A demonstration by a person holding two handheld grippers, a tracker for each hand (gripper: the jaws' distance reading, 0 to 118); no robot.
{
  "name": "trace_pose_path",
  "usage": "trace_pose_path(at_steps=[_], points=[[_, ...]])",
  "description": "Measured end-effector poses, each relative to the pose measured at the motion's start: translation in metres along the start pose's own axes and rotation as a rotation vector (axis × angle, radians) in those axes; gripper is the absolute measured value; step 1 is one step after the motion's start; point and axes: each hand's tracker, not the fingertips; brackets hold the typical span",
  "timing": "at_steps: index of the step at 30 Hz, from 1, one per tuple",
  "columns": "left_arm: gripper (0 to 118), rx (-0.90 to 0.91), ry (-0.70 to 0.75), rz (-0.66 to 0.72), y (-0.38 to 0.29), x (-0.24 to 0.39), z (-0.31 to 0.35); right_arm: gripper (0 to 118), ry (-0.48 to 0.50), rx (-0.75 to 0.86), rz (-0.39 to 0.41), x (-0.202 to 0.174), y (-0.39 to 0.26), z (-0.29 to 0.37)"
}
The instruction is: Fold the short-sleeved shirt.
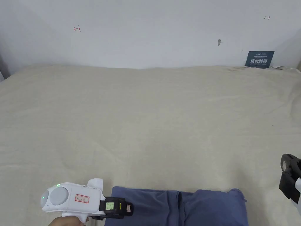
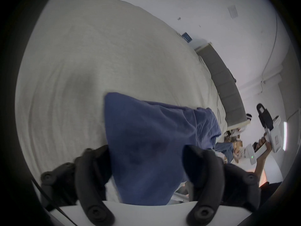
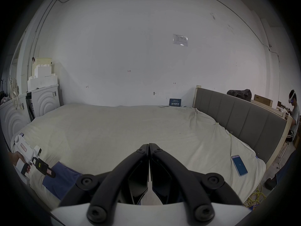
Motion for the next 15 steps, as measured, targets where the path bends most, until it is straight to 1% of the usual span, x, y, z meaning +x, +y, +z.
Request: trace_pose_path(at_steps=[1, 2, 3, 5, 6, 10, 11, 14, 15], points=[[55, -0.008, 0.044, -0.025, -0.001, 0.004, 0.0, 0, -0.001, 0.001, -0.003, 0.0, 0.0, 0.0], [39, -0.01, 0.068, -0.033, -0.001, 0.005, 0.0, 0, 0.0, 0.001, -0.004, 0.001, 0.0, -0.001], [19, -0.01, 0.07, -0.041, -0.001, 0.004, 0.001, 0, 0.0, 0.001, -0.005, 0.002, 0.0, -0.001], [11, -0.014, 0.056, -0.011, -0.003, 0.012, 0.006, 0, 0.0, 0.003, -0.008, 0.003, 0.0, -0.001], [10, -0.01, 0.04, 0.004, -0.004, 0.014, 0.008, 0, 0.001, 0.004, -0.009, 0.003, -0.001, -0.001], [6, 0.01, 0.076, -0.012, -0.004, 0.019, 0.015, 0, 0.004, 0.005, -0.009, 0.005, 0.0, -0.003], [6, 0.016, 0.065, -0.015, -0.003, 0.02, 0.021, 0, 0.005, 0.007, -0.009, 0.006, 0.0, -0.003], [4, 0.046, 0.087, 0.009, 0.002, 0.022, 0.046, 0, 0.006, 0.018, -0.012, 0.007, 0.003, -0.004], [4, 0.05, 0.089, 0.038, 0.004, 0.02, 0.055, 0, 0.008, 0.021, -0.014, 0.006, 0.004, -0.004]])
